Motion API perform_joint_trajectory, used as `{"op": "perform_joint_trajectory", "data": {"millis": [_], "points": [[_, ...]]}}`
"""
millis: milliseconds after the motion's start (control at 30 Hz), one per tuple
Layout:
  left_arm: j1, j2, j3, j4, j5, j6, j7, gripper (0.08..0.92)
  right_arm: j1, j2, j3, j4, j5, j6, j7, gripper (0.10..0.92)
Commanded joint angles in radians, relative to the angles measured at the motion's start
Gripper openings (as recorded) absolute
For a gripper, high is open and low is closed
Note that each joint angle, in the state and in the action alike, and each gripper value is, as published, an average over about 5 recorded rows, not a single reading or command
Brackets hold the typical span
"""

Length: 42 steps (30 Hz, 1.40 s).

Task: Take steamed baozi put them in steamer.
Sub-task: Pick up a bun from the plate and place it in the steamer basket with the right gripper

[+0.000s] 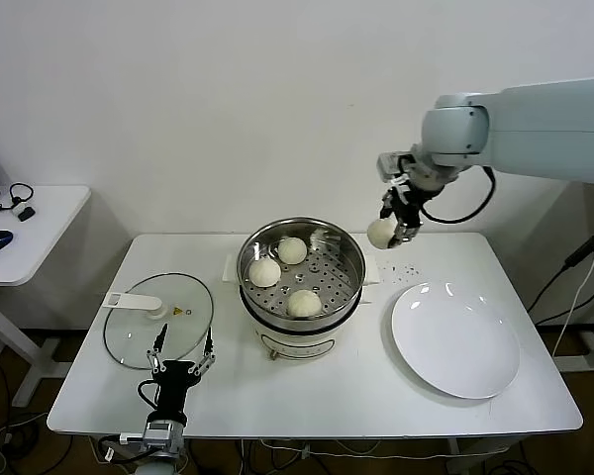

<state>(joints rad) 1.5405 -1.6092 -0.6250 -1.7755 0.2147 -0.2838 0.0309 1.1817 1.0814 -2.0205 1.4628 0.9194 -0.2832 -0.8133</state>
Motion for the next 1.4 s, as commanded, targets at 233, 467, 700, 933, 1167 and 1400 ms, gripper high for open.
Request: {"op": "perform_joint_trajectory", "data": {"millis": [233, 467, 700, 933, 1167, 1400], "points": [[0.003, 0.007, -0.010, 0.016, -0.004, -0.008, -0.001, 0.823, -0.301, 0.107, 0.146, -0.114, -0.027, -0.058, 0.065, 0.585], [0.001, 0.006, -0.013, 0.022, -0.004, -0.009, -0.002, 0.823, -0.361, 0.127, 0.180, -0.145, -0.036, -0.063, 0.081, 0.585], [0.002, 0.006, -0.015, 0.022, -0.004, -0.010, -0.002, 0.823, -0.377, 0.132, 0.183, -0.155, -0.051, -0.065, 0.078, 0.585], [0.001, 0.005, -0.015, 0.027, -0.004, -0.013, -0.004, 0.823, -0.387, 0.129, 0.180, -0.169, -0.071, -0.063, 0.078, 0.585], [0.000, 0.004, -0.016, 0.028, -0.004, -0.015, -0.005, 0.823, -0.397, 0.140, 0.186, -0.199, -0.070, -0.059, 0.080, 0.592], [-0.002, 0.005, -0.018, 0.028, -0.004, -0.014, -0.004, 0.823, -0.385, 0.138, 0.186, -0.203, -0.065, -0.055, 0.079, 0.714]]}}
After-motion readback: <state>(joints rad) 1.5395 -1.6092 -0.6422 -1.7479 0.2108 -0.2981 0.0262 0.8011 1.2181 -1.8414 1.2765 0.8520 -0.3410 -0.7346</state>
